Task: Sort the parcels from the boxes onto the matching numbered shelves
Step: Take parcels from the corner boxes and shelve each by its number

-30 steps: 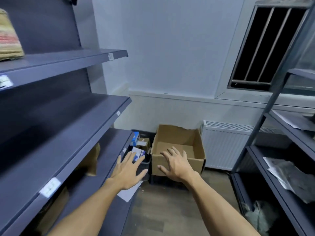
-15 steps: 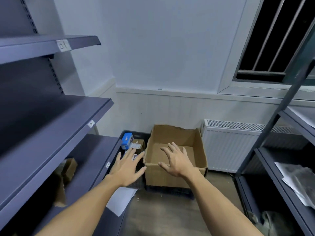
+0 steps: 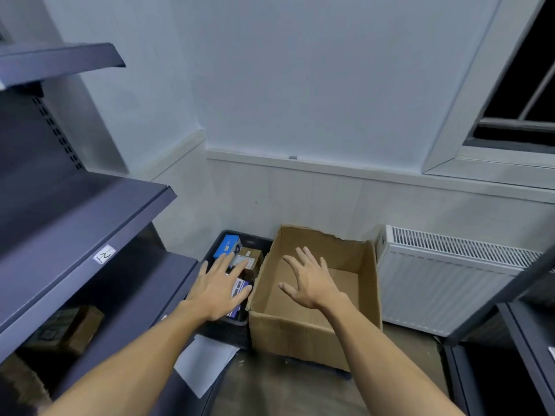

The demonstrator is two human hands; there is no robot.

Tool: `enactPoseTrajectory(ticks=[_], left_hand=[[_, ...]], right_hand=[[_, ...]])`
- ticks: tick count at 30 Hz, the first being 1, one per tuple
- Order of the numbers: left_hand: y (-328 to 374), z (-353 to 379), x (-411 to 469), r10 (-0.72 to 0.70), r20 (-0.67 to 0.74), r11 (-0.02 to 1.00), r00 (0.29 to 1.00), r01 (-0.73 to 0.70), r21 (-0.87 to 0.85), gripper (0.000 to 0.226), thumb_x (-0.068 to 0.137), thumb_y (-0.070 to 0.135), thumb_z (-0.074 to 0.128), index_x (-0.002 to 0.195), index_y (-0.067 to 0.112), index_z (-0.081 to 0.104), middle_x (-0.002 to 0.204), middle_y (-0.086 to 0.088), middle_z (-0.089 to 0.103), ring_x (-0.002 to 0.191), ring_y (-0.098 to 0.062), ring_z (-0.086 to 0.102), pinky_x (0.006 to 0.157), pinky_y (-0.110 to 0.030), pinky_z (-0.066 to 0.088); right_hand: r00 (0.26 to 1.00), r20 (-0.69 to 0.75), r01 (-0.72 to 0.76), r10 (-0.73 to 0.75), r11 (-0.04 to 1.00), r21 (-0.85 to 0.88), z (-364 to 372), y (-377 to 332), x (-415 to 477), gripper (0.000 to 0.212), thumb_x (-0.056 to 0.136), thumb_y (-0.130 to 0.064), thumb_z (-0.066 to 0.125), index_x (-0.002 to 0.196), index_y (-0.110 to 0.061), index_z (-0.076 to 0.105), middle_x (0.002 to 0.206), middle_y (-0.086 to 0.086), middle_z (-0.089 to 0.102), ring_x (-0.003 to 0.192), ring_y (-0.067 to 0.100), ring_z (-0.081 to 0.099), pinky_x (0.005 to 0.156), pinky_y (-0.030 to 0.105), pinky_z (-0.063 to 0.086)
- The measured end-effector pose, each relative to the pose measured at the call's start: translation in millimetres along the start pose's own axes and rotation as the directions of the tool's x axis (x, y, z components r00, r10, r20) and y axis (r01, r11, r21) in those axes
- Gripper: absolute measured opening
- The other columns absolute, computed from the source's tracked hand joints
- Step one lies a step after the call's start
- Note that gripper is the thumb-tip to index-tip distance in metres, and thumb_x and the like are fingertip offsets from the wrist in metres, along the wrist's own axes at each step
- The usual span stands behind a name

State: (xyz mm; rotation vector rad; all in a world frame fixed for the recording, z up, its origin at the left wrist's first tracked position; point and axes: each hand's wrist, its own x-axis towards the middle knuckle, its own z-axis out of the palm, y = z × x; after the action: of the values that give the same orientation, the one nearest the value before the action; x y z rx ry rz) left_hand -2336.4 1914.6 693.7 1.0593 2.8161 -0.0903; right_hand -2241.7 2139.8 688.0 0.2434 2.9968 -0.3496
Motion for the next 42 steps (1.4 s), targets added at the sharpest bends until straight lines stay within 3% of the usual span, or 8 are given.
enactPoseTrajectory(ticks=[2,7,15,27,38,42], left_hand=[[-4.2,3.6,16.5,0.001,0.019,1.000,1.000,-0.001,-0.002,0.093,0.078,0.077,-0.003,0.159,0.034,0.005,0.168,-0.005,0.003,0.154,-0.023,0.002,0.122,-0.054,0.008],[-24.6,15.8,73.0,-0.028,0.036,0.999,0.999,0.029,-0.034,0.073,0.098,0.067,0.023,0.159,0.034,0.000,0.168,-0.006,0.002,0.154,-0.023,0.000,0.123,-0.053,0.006],[-80.0,49.5,187.3,-0.067,0.057,0.990,0.996,0.074,-0.120,0.094,0.074,0.077,-0.007,0.159,0.036,0.000,0.168,-0.005,0.003,0.154,-0.023,0.001,0.123,-0.052,0.009],[-146.5,83.7,263.5,-0.145,0.181,0.969,0.973,0.177,-0.174,0.099,0.072,0.074,-0.004,0.160,0.031,0.008,0.167,-0.009,0.009,0.154,-0.026,0.006,0.121,-0.053,0.010],[-124.8,160.5,271.0,-0.291,0.326,0.911,0.899,0.364,-0.191,0.098,0.074,0.071,-0.009,0.160,0.028,0.005,0.168,-0.005,0.004,0.154,-0.024,0.001,0.122,-0.048,0.008],[-112.5,209.1,274.3,-0.334,0.331,0.864,0.882,0.427,-0.267,0.086,0.085,0.068,0.009,0.159,0.025,0.023,0.165,-0.011,0.018,0.153,-0.028,0.015,0.119,-0.053,0.017]], right_hand=[[1.000,0.009,0.015,-0.015,1.000,0.000,1.2,5.2,19.1,0.071,0.099,-0.056,0.043,0.159,-0.026,0.019,0.168,0.011,0.005,0.155,0.027,-0.004,0.121,0.056,0.008],[0.998,0.045,0.034,-0.034,0.999,0.001,3.3,19.8,75.9,0.071,0.100,-0.055,0.045,0.159,-0.025,0.018,0.168,0.011,0.005,0.155,0.027,-0.004,0.122,0.056,0.008],[0.991,0.133,0.029,-0.022,0.998,-0.053,5.4,36.2,197.8,0.071,0.100,-0.054,0.044,0.159,-0.025,0.017,0.168,0.011,0.005,0.155,0.027,-0.004,0.122,0.056,0.009],[0.966,0.244,0.083,-0.091,0.996,0.042,38.0,28.6,336.7,0.072,0.100,-0.053,0.047,0.159,-0.021,0.019,0.167,0.012,0.007,0.155,0.027,-0.003,0.122,0.054,0.010],[0.894,0.387,0.192,-0.226,0.973,0.125,115.5,49.3,403.1,0.073,0.100,-0.053,0.047,0.159,-0.021,0.019,0.167,0.012,0.008,0.155,0.027,-0.002,0.124,0.047,0.006],[0.858,0.434,0.224,-0.275,0.960,0.166,156.3,61.3,434.1,0.072,0.100,-0.051,0.048,0.159,-0.021,0.019,0.167,0.013,0.007,0.155,0.027,-0.003,0.124,0.046,0.005]])
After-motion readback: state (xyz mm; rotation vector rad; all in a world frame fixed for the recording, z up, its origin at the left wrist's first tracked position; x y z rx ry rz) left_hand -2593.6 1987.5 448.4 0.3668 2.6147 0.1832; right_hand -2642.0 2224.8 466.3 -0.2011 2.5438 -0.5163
